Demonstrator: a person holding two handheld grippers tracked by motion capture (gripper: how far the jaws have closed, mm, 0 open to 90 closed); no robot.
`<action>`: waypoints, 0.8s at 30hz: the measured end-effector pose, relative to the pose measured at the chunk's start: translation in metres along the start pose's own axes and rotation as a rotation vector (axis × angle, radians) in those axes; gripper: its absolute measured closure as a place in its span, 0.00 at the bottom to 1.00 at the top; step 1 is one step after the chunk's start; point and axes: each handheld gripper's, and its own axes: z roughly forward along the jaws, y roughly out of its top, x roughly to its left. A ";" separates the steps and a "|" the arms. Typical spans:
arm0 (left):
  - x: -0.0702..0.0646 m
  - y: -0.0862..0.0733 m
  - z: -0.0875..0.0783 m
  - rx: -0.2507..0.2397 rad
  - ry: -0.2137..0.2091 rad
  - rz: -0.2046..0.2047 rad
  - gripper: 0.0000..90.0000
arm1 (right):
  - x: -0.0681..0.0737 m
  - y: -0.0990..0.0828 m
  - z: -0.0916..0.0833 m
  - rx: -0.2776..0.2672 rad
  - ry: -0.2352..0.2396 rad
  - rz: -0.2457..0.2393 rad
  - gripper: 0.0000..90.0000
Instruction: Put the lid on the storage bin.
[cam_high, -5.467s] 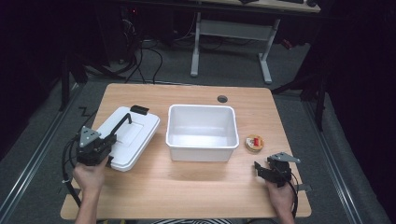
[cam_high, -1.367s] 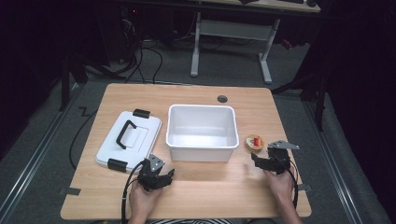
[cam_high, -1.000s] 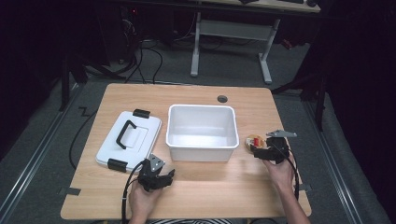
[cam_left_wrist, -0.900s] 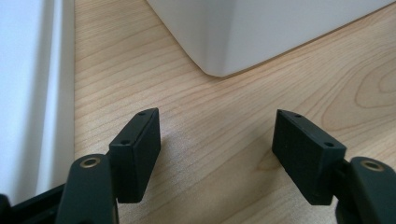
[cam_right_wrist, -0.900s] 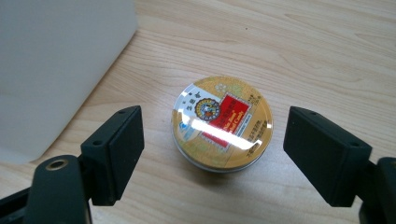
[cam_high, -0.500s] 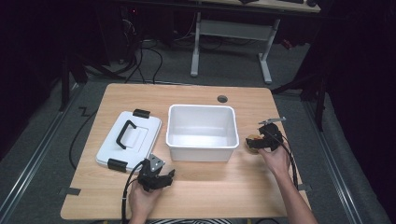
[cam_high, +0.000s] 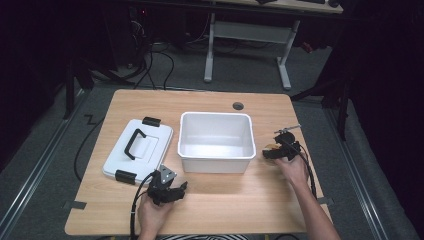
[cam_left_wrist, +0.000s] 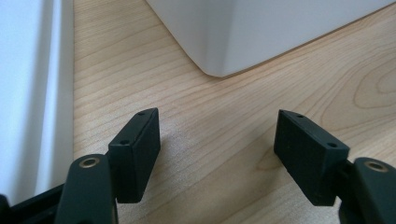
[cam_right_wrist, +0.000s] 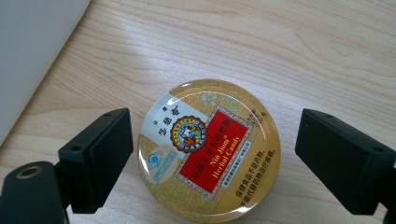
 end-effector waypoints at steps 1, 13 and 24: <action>0.000 0.000 0.000 0.000 0.001 0.001 0.36 | 0.000 0.000 0.001 0.001 0.001 0.002 0.12; 0.000 0.000 0.000 0.002 0.002 0.004 0.36 | 0.000 0.000 0.010 0.045 0.006 0.013 0.16; 0.000 0.000 0.000 0.002 0.001 0.004 0.35 | 0.001 0.000 0.010 0.046 0.014 0.013 0.22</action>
